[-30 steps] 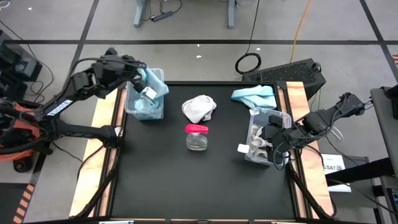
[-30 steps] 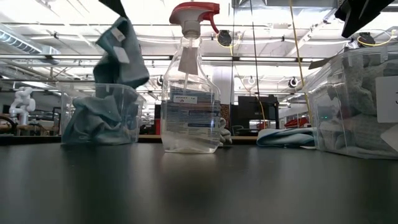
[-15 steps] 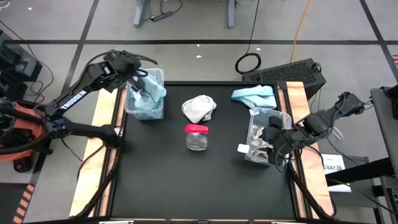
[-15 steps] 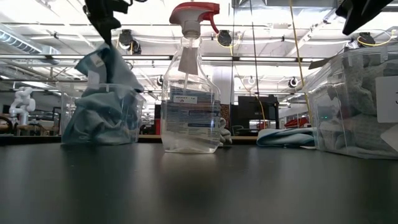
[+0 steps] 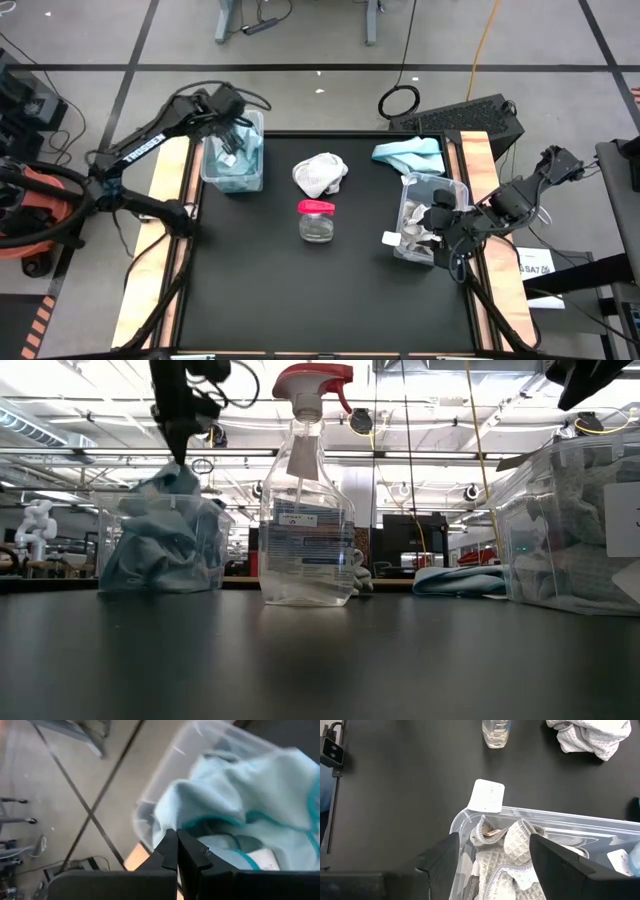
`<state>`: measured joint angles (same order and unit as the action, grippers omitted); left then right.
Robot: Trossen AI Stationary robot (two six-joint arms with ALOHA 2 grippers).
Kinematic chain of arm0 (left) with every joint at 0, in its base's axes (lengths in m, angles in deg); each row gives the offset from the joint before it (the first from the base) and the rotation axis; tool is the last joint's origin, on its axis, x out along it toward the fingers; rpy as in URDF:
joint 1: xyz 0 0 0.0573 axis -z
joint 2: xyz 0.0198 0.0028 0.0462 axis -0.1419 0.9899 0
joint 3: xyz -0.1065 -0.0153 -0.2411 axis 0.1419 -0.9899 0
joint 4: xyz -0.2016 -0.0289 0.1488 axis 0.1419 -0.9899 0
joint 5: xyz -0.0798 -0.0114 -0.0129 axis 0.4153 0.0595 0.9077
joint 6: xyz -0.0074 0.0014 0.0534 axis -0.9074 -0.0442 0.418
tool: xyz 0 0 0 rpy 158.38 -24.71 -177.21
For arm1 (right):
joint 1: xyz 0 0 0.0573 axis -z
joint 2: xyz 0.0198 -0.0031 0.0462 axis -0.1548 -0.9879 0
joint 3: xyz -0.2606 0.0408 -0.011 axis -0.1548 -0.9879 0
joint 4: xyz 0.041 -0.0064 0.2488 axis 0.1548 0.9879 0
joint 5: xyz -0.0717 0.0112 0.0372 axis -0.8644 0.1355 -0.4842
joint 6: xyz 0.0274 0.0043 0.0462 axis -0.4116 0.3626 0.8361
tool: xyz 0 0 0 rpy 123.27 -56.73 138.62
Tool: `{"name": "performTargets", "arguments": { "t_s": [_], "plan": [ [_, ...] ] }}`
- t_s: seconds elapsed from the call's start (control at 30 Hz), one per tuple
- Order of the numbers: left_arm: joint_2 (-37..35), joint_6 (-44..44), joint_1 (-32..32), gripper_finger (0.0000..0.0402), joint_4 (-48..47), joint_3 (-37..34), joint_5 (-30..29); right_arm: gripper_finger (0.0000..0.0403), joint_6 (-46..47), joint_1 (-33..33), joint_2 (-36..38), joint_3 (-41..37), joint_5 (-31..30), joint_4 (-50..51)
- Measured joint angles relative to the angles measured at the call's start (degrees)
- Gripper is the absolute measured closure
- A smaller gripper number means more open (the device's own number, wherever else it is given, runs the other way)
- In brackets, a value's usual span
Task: Sort microfiber towel by color & place in baskets
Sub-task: Put the left blue towel into the left transparent bin, then put the gray towel into the right transparent bin
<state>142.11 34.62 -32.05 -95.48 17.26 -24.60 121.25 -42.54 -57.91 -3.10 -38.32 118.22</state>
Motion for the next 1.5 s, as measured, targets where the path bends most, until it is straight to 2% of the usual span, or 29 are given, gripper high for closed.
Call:
{"name": "performTargets", "arguments": {
  "t_s": [0.23, 0.5, 0.73, 0.9, 1.17, 1.33, 1.5],
  "plan": [
    [1.96, 0.07, -0.8, 0.0402, 1.57, -8.69, 2.28, 0.017, 0.34, -0.3, 0.0, 0.0, 0.0, 0.0],
    [2.03, 2.05, -3.65, 0.0394, 10.8, -18.76, 14.59, 0.017, 0.32, -0.3, 0.0, 0.0, 0.0, 0.01],
    [2.03, 3.15, -5.67, 0.0378, 15.89, -23.92, 19.23, 0.017, 0.93, -0.28, 0.0, 0.0, 0.0, 0.0],
    [1.99, 3.15, -6.71, 0.0359, 16.12, -24.26, 21.12, 0.017, 0.91, -0.28, 0.0, 0.0, 0.0, -0.04],
    [1.35, 3.13, -6.69, 0.0292, 16.84, -24.16, 21.33, 0.017, 0.86, -0.28, 0.0, 0.0, 0.0, -0.04],
    [-0.18, 2.01, -6.54, 0.0263, 15.05, -21.32, 21.69, 0.017, 0.79, -0.28, 0.0, 0.0, 0.0, -0.04],
    [-3.32, 1.66, -5.47, 0.0255, 12.5, -17.71, 21.97, 0.017, -0.29, -0.26, 0.0, 0.0, -0.02, -1.17]
  ]
}}
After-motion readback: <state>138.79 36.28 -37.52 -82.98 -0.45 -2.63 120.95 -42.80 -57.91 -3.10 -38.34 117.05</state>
